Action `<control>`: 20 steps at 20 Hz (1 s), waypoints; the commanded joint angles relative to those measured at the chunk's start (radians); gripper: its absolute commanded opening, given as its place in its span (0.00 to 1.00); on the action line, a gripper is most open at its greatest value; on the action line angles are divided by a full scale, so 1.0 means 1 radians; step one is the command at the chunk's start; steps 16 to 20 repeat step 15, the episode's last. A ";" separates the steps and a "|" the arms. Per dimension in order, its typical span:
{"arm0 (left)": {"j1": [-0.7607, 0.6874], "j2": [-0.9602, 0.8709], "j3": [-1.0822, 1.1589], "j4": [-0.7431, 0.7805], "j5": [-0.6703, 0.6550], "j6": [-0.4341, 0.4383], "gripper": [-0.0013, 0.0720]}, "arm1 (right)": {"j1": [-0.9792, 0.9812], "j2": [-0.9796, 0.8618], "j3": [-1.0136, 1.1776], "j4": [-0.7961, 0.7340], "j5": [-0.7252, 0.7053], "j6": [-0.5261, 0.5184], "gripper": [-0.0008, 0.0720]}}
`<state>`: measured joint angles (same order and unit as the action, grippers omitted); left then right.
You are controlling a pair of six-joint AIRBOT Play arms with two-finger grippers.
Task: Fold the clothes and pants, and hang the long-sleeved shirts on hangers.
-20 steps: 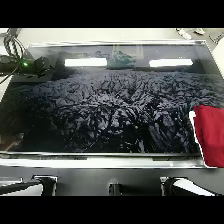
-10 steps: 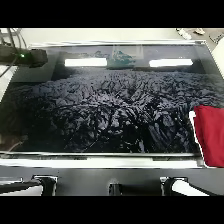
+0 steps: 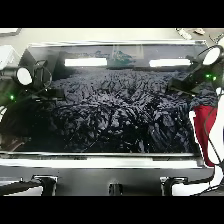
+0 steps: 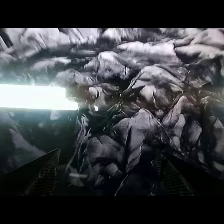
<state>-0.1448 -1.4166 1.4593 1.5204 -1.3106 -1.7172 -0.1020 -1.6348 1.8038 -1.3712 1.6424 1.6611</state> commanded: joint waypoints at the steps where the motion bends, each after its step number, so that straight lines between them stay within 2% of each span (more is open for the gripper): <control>1: 0.002 0.046 -0.117 -0.017 0.098 0.002 0.97 | 0.032 -0.017 -0.032 -0.010 0.004 0.014 0.96; 20: 0.000 0.044 -0.117 -0.018 0.098 0.011 0.97 | 0.032 -0.017 -0.032 -0.010 0.001 0.014 0.96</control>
